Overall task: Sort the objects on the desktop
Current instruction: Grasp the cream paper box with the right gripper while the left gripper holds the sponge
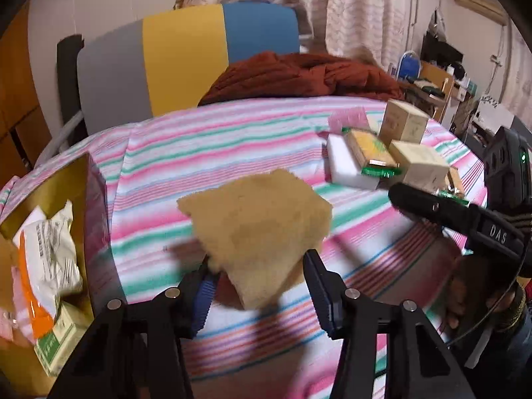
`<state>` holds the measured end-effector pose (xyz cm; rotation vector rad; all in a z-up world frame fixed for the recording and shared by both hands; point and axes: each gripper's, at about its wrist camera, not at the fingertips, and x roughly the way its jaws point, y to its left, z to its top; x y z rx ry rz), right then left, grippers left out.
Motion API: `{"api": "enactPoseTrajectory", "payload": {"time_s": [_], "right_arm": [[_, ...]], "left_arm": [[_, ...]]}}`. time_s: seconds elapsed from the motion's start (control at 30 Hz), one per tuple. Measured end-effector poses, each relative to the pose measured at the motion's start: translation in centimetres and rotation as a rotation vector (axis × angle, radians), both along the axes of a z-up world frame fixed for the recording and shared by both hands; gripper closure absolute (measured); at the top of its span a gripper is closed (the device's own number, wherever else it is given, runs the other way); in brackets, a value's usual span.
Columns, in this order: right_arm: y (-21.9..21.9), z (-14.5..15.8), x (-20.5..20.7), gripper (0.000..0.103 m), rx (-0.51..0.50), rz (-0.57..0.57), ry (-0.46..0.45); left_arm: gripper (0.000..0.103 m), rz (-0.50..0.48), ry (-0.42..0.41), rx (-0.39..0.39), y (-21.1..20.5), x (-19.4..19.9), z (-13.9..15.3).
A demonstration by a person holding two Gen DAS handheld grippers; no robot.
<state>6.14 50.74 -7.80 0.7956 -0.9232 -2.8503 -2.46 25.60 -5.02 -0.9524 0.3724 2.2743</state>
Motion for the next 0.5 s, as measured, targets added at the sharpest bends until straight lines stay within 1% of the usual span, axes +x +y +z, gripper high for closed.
{"api": "enactPoseTrajectory", "payload": {"time_s": [0.1,0.3,0.4,0.5], "right_arm": [[0.0,0.0,0.0,0.008,0.001,0.0,-0.001],[0.0,0.0,0.0,0.008,0.002,0.001,0.0],[-0.1,0.0,0.1,0.008,0.002,-0.001,0.001],[-0.4,0.7,0.8,0.008,0.034,-0.041,0.008]], "left_arm": [[0.054,-0.001,-0.005,0.008,0.6,-1.2,0.4],[0.054,0.023,-0.066,0.056,1.6,-4.1,0.9],[0.053,0.03,-0.068,0.069,1.6,-4.4,0.7],[0.056,0.018,-0.049,0.072,1.6,-4.1,0.7]]}}
